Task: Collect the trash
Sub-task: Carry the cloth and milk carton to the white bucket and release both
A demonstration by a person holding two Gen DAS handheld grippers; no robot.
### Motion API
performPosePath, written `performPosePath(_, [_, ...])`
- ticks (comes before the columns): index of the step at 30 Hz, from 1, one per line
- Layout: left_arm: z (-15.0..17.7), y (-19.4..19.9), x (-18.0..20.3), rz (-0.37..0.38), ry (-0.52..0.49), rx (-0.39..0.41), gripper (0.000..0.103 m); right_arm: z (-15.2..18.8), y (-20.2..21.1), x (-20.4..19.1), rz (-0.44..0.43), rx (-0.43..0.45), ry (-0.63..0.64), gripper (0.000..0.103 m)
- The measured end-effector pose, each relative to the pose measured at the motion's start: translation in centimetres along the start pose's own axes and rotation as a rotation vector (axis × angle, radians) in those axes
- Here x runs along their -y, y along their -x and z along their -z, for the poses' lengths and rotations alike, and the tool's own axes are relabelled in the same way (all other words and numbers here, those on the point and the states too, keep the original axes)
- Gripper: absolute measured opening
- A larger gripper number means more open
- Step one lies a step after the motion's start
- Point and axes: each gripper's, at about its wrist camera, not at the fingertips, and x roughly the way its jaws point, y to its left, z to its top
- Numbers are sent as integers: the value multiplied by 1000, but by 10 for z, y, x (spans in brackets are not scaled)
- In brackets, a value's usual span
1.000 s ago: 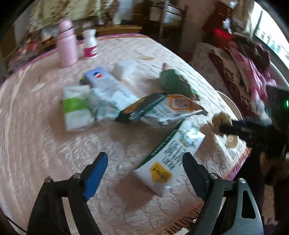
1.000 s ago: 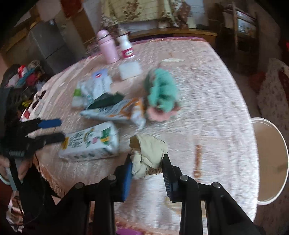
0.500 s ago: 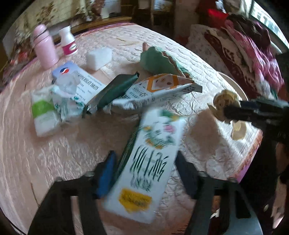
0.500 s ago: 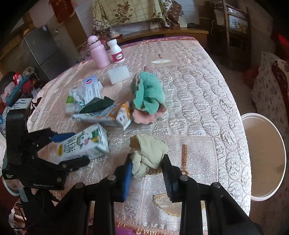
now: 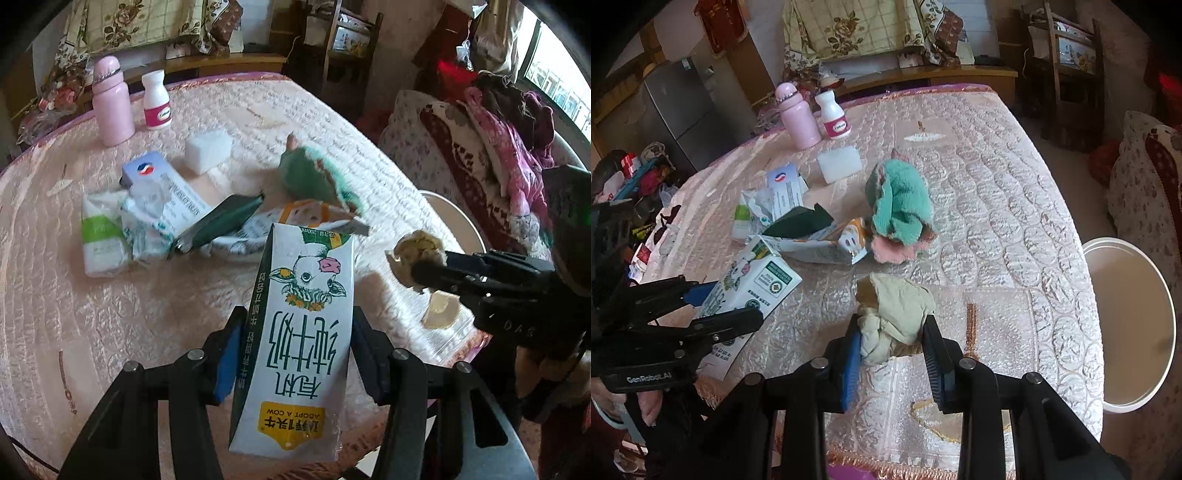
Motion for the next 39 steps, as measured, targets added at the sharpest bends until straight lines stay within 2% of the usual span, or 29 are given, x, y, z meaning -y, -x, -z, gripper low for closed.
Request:
performPosePath(18, [-48, 16, 22, -16, -3, 109, 56, -14, 33, 9, 36, 86, -8, 33])
performPosePath(25, [-62, 10, 33, -16, -5, 126, 56, -19, 45, 19, 65, 117, -25, 33])
performPosePath(39, [-90, -9, 74, 45, -38, 130, 56, -17, 64, 62, 133, 149, -104, 33])
